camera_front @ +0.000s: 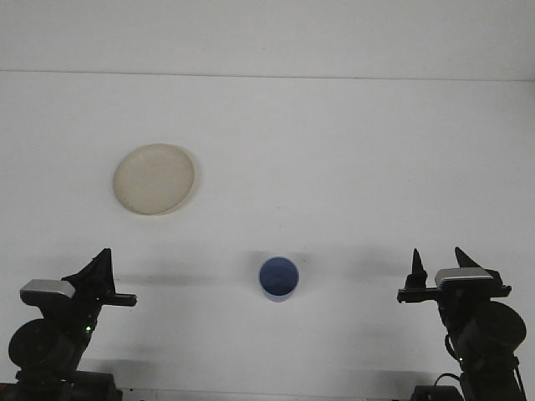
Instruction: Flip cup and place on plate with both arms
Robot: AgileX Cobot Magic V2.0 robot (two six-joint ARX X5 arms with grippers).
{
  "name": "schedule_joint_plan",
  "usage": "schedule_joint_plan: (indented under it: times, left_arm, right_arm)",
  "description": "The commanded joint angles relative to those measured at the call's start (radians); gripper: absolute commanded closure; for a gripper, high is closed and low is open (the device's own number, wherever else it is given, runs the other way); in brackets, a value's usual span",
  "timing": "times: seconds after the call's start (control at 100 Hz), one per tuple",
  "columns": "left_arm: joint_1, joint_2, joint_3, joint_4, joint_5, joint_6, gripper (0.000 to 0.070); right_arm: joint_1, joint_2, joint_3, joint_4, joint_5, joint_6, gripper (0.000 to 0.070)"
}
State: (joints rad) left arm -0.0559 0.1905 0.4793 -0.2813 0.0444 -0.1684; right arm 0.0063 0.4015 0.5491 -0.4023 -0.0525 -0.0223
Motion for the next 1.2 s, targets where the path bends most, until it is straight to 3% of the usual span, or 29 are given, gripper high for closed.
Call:
schedule_joint_plan:
  times: [0.0, 0.21, 0.46, 0.91, 0.94, 0.98, 1.11, 1.15, 1.19]
  left_arm:
    - [-0.002, 0.077, 0.117, -0.081, 0.039, -0.01, 0.0689]
    - [-0.002, 0.372, 0.452, -0.361, 0.05, 0.007, 0.0689]
    - [-0.002, 0.661, 0.71, -0.625, 0.05, 0.105, 0.0689]
    - [-0.002, 0.766, 0.754, -0.663, 0.05, 0.092, 0.0677]
    - [-0.002, 0.764, 0.754, -0.666, 0.05, 0.089, 0.0648]
    - [-0.002, 0.763, 0.754, -0.672, 0.05, 0.077, 0.0556]
    - [-0.005, 0.76, 0.754, -0.695, 0.051, 0.074, 0.0131]
    - [-0.008, 0.759, 0.754, -0.698, 0.059, 0.074, 0.0074]
    - [-0.012, 0.757, 0.754, -0.698, 0.069, 0.074, 0.0073]
  right_arm:
    - [0.001, 0.003, 0.008, 0.013, 0.001, -0.008, 0.0185]
    - [0.001, 0.003, 0.008, 0.013, 0.002, -0.008, 0.0185]
    - [0.001, 0.003, 0.008, 0.013, 0.004, -0.008, 0.0185]
    - [0.001, 0.003, 0.008, 0.013, 0.005, -0.008, 0.0185]
    - [0.001, 0.003, 0.008, 0.013, 0.005, -0.008, 0.0185]
    - [0.001, 0.003, 0.008, 0.013, 0.005, -0.008, 0.0185]
    - [0.001, 0.003, 0.008, 0.013, 0.005, -0.008, 0.0185]
    - [0.001, 0.003, 0.008, 0.013, 0.005, -0.008, 0.0185]
    - [0.001, 0.003, 0.008, 0.013, 0.005, -0.008, 0.0185]
